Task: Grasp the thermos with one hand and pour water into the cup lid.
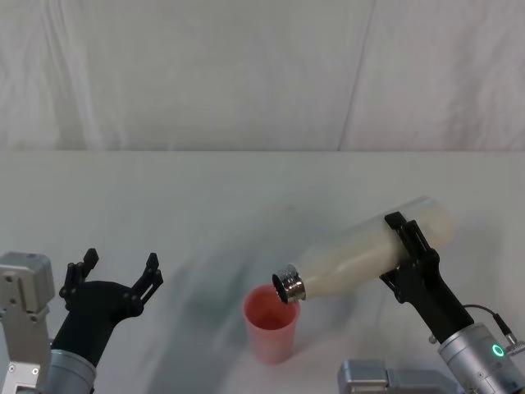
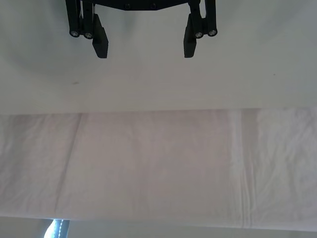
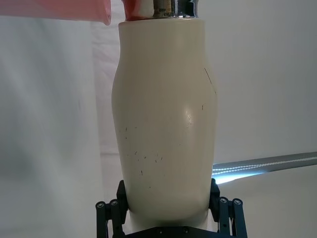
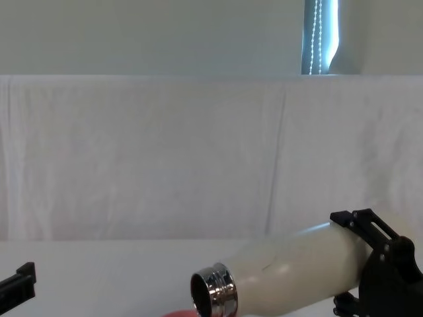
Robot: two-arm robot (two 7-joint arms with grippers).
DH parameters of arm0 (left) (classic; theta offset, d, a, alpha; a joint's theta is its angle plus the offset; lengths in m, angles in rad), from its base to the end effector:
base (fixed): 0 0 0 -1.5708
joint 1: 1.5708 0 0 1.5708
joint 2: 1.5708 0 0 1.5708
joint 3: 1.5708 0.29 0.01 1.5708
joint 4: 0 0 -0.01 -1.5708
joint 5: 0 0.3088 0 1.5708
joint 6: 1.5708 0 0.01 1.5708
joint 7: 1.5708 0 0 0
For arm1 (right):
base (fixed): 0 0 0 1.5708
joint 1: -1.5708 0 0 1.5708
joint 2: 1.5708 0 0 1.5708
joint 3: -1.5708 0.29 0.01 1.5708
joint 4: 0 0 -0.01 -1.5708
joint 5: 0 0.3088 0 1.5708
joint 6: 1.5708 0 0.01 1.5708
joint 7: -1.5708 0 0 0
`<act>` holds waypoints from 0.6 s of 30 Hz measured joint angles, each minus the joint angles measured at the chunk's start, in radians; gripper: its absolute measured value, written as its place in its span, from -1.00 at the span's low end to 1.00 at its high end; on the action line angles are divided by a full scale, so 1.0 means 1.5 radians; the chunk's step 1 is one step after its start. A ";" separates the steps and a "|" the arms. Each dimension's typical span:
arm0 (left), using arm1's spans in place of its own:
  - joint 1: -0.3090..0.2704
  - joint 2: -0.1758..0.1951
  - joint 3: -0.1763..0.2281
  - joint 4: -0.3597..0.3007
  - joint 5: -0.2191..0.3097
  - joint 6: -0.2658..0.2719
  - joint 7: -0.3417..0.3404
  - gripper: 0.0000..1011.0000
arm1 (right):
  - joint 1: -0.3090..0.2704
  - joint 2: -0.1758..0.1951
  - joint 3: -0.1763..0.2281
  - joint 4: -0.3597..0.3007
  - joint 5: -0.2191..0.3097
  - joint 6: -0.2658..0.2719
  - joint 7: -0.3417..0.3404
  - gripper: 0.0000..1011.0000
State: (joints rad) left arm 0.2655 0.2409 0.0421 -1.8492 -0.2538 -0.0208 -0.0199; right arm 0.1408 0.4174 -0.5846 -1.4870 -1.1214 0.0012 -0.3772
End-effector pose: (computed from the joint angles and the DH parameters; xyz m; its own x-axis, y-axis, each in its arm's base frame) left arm 0.2529 0.0375 -0.2853 0.1245 0.9917 -0.0327 -0.9921 0.1239 -0.0176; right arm 0.3220 0.0325 -0.3298 -0.1642 -0.1065 0.9807 0.8658 0.4609 0.1950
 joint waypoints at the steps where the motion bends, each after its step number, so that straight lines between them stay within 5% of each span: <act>1: 0.000 0.000 0.000 0.000 0.000 0.000 0.000 0.98 | 0.000 0.000 0.000 0.000 0.000 0.000 0.000 0.90; 18: 0.000 0.000 0.000 0.000 0.000 0.000 0.000 0.98 | 0.000 0.000 0.000 -0.001 -0.001 0.001 -0.001 0.90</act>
State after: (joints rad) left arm 0.2655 0.2410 0.0421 -1.8492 -0.2538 -0.0208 -0.0199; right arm 0.1413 0.4176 -0.5848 -1.4883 -1.1232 0.0025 -0.3780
